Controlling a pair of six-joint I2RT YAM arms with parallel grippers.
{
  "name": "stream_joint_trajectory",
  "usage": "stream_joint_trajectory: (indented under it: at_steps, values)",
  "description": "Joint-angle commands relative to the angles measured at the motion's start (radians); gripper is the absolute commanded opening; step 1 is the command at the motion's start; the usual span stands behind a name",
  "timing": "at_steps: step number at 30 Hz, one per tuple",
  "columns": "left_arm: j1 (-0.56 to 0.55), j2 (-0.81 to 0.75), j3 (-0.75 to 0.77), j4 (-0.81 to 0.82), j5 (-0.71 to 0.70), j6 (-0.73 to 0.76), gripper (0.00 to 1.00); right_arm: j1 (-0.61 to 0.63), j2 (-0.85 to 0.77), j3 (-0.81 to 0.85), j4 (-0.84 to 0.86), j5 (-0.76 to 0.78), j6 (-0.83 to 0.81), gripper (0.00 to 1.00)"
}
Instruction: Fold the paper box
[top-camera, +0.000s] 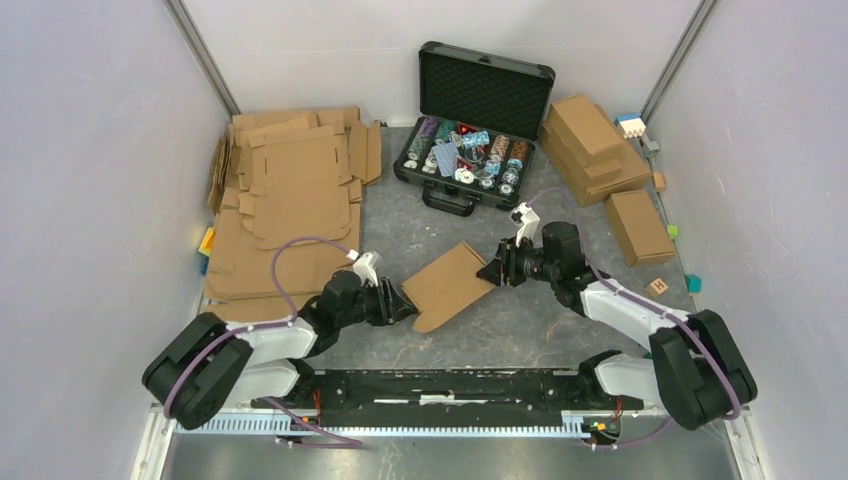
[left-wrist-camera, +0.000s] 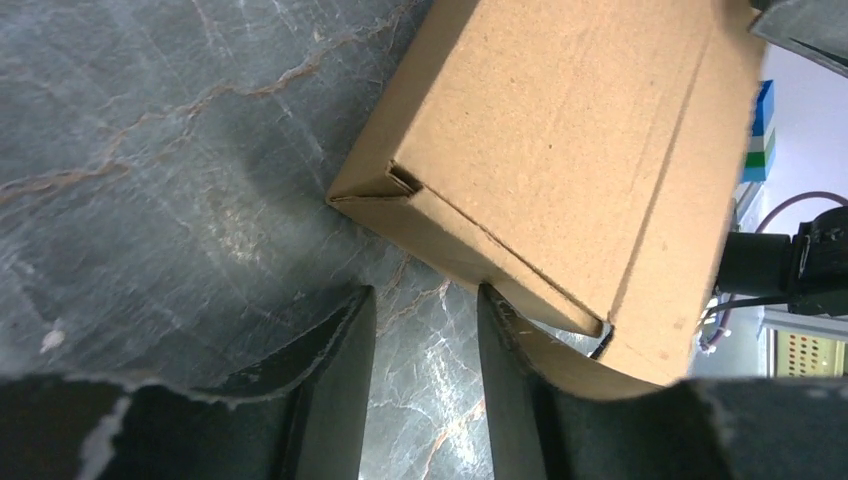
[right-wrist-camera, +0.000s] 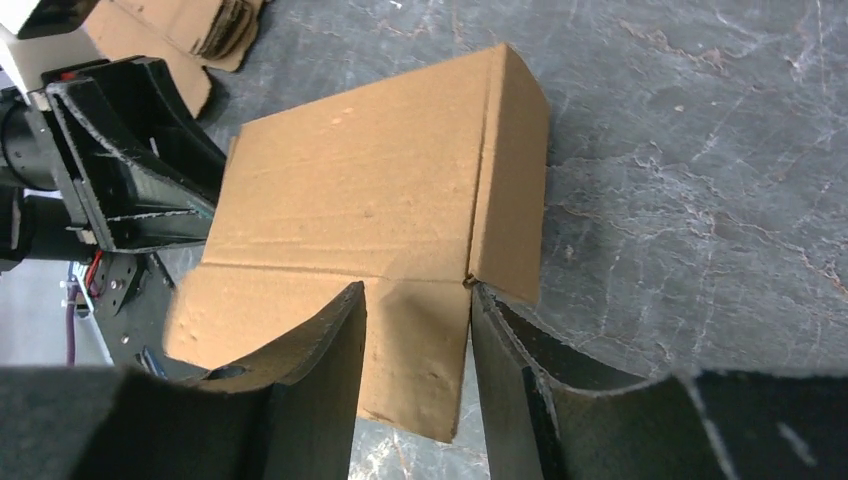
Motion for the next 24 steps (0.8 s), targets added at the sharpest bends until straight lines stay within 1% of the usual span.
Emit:
stream_joint_trajectory:
  at_steps: [1,2,3,5,6,9,11,13,14,16,18,20,24]
  values:
    - [0.001,-0.141,0.005,-0.112,-0.078,0.014,0.52,0.03,-0.091,0.011,-0.08,0.022,-0.028,0.5]
    - [0.002,-0.17,0.013,-0.161,-0.101,0.016,0.53,0.03,-0.098,0.037,-0.12,0.075,-0.051,0.55]
    - [0.002,-0.202,0.021,-0.208,-0.115,0.015,0.54,0.028,-0.097,0.06,-0.149,0.114,-0.069,0.57]
    - [0.002,-0.26,0.032,-0.279,-0.141,0.014,0.54,0.025,-0.075,0.121,-0.201,0.171,-0.104,0.59]
    - [0.002,-0.294,0.033,-0.308,-0.152,0.013,0.54,0.023,-0.059,0.145,-0.223,0.188,-0.116,0.62]
    - [0.001,-0.37,0.02,-0.385,-0.163,0.011,0.55,0.019,-0.017,0.19,-0.236,0.202,-0.128,0.66]
    - [-0.004,-0.411,0.018,-0.436,-0.158,0.021,0.55,0.019,-0.002,0.194,-0.215,0.211,-0.123,0.71]
    - [-0.017,-0.451,0.022,-0.489,-0.176,0.031,0.58,0.017,0.022,0.204,-0.191,0.209,-0.124,0.75]
    - [-0.024,-0.47,0.022,-0.509,-0.191,0.036,0.59,0.017,0.041,0.214,-0.183,0.197,-0.128,0.76]
    - [-0.032,-0.495,0.01,-0.495,-0.188,0.03,0.62,0.017,0.083,0.232,-0.163,0.154,-0.132,0.76]
    - [-0.036,-0.494,-0.019,-0.422,-0.16,-0.005,0.63,0.017,0.126,0.234,-0.129,0.116,-0.123,0.77]
    - [-0.04,-0.461,-0.05,-0.321,-0.124,-0.048,0.64,0.018,0.166,0.235,-0.109,0.098,-0.114,0.76]
    - [-0.062,-0.335,-0.064,-0.143,-0.076,-0.101,0.69,0.017,0.219,0.22,-0.065,0.068,-0.09,0.68]
